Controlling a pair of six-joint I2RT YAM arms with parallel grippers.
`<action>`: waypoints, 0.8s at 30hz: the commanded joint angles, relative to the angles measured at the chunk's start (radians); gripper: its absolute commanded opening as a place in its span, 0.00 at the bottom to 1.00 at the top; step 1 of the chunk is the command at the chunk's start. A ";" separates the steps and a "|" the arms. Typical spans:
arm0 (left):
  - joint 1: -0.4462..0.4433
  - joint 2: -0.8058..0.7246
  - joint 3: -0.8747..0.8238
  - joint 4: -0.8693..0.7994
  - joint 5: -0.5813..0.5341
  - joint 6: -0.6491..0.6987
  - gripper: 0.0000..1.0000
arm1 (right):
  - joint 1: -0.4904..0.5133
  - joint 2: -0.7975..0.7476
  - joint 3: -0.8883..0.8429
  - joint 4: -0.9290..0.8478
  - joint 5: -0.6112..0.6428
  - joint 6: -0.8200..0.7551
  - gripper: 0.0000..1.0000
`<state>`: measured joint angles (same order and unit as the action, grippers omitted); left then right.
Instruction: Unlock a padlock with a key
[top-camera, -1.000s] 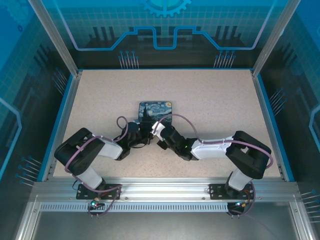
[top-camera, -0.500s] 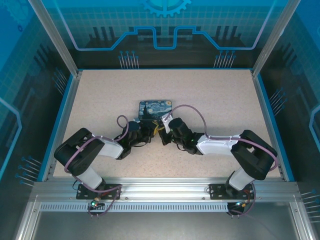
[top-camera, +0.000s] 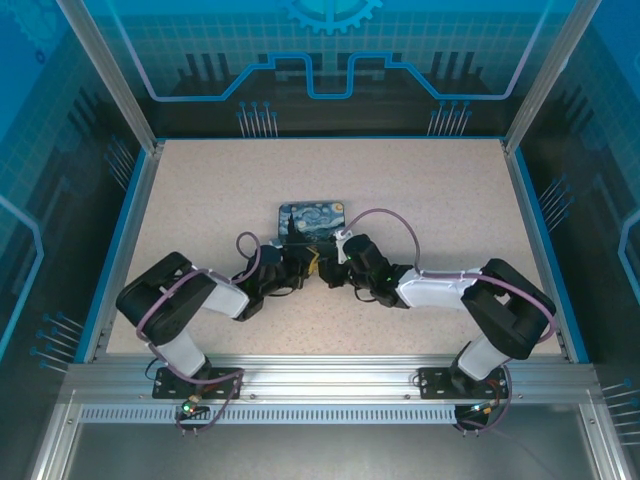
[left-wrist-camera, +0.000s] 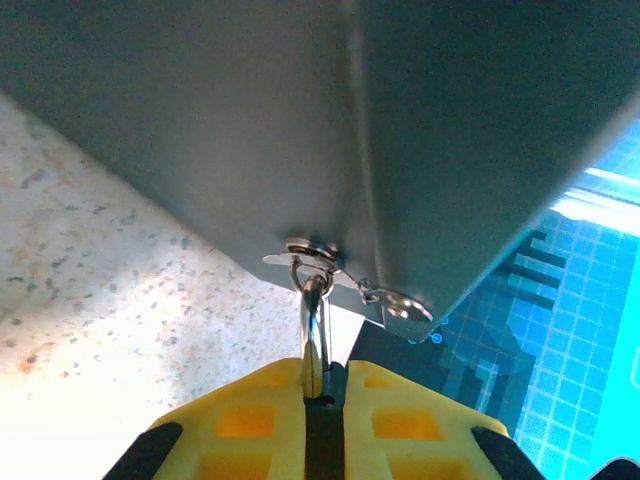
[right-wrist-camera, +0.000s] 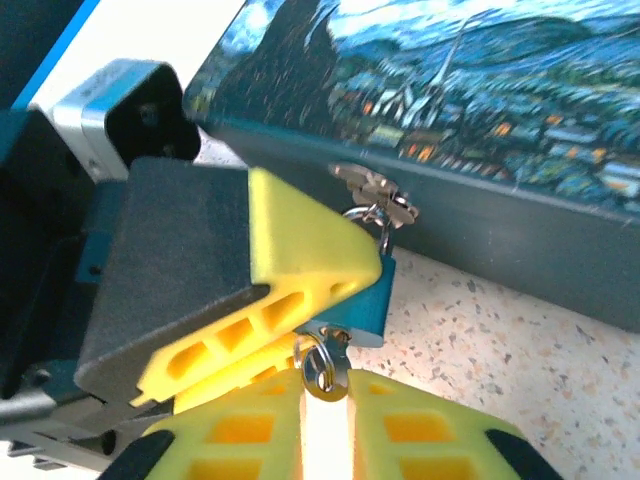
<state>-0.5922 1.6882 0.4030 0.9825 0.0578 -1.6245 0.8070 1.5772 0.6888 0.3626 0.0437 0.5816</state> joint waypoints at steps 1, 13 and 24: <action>0.002 0.063 -0.042 0.066 0.017 0.004 0.00 | -0.030 -0.067 -0.017 -0.030 0.006 -0.001 0.33; 0.003 0.071 -0.044 -0.080 -0.013 0.109 0.00 | -0.164 -0.233 -0.069 -0.217 0.012 -0.081 0.48; -0.001 -0.198 0.051 -0.709 -0.138 0.376 0.13 | -0.178 -0.157 -0.014 -0.290 0.024 -0.127 0.50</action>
<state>-0.5922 1.5578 0.4278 0.6598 0.0074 -1.3796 0.6403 1.3991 0.6434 0.1116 0.0540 0.4770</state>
